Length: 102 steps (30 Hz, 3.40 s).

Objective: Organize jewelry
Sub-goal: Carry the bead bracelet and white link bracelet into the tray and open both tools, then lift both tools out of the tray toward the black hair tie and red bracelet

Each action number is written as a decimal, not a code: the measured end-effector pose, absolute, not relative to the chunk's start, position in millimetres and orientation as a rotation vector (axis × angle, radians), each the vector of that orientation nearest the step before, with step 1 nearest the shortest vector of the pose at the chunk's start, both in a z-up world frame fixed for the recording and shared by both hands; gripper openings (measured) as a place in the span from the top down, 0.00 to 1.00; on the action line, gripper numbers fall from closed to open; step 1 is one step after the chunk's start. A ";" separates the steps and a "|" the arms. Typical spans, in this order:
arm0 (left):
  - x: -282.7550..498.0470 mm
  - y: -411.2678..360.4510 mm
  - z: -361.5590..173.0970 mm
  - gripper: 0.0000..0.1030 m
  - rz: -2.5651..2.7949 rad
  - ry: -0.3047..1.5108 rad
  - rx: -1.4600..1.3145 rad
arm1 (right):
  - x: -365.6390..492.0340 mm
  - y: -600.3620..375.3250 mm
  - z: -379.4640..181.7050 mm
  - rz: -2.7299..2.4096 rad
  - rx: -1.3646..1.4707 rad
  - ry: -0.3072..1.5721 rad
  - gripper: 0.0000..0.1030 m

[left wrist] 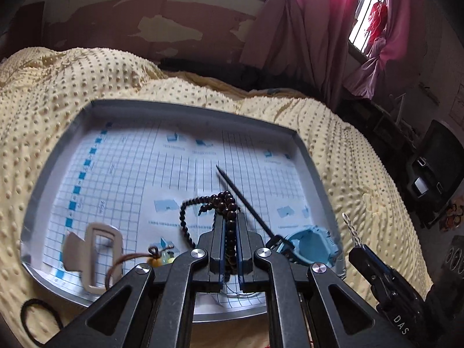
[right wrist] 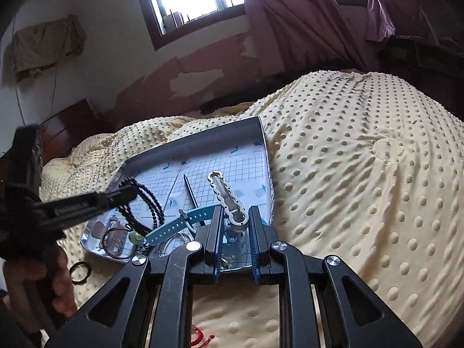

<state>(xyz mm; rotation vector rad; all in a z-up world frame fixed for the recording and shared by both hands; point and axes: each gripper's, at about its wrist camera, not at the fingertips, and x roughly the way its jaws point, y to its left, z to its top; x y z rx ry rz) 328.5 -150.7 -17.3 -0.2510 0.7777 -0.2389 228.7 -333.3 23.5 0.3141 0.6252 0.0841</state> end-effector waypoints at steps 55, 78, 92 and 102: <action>89.3 -58.1 47.4 0.00 -0.092 0.306 -0.101 | 80.0 -282.5 85.4 0.162 0.235 0.347 0.01; 42.7 -4.1 -17.2 0.00 -0.035 0.489 -0.059 | 29.6 -252.1 29.7 0.106 0.213 0.622 0.01; 49.9 -8.0 -40.7 0.00 -0.014 0.570 -0.031 | 48.6 -231.1 5.9 0.090 0.130 0.760 0.01; 65.3 -6.9 -42.7 0.00 -0.020 0.606 -0.019 | 75.3 -229.3 -0.2 0.108 0.121 0.805 0.01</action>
